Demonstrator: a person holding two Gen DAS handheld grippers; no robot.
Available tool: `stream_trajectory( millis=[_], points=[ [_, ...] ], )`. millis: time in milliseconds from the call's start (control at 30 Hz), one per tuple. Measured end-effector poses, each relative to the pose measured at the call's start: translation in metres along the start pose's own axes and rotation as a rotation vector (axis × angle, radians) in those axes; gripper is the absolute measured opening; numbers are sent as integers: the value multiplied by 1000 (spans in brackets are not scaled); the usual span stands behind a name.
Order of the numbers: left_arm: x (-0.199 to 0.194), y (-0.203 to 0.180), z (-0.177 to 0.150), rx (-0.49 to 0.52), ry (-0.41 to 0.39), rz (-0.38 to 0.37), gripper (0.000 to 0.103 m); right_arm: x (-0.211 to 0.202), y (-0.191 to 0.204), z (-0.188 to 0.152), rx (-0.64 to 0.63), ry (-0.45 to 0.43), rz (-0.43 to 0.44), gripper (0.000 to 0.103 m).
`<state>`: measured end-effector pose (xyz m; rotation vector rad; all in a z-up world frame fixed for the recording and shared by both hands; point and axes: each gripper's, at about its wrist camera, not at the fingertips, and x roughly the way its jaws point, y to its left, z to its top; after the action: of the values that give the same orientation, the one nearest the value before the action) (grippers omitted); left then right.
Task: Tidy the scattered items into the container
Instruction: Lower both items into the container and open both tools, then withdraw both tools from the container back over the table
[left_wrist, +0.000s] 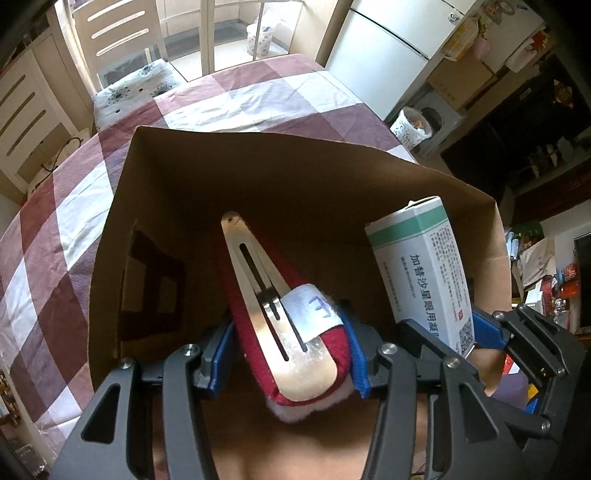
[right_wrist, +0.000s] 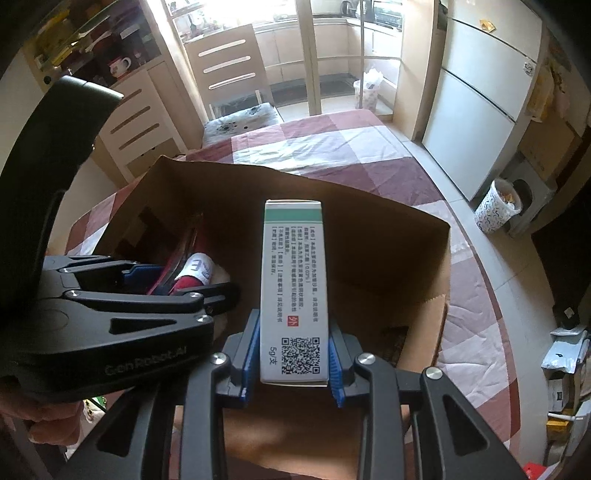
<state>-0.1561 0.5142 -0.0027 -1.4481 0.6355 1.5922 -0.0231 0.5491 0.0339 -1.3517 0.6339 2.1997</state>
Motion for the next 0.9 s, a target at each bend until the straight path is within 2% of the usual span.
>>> stream_trajectory(
  millis=[333, 500, 567, 767, 900],
  points=[
    [-3, 7, 0, -9, -2, 9, 57, -7, -1, 2, 14, 19, 23, 34],
    [-27, 7, -3, -25, -41, -7, 58, -27, 2, 5, 4, 8, 16, 36],
    [-41, 8, -6, -30, -63, -11, 63, -41, -1, 3, 9, -9, 21, 36],
    [-85, 7, -35, -56, -135, 1, 65, -78, -9, -9, 53, -42, 42, 36],
    [-106, 6, -68, -73, -174, 32, 69, -95, -3, -26, 68, -43, 61, 39]
  ],
)
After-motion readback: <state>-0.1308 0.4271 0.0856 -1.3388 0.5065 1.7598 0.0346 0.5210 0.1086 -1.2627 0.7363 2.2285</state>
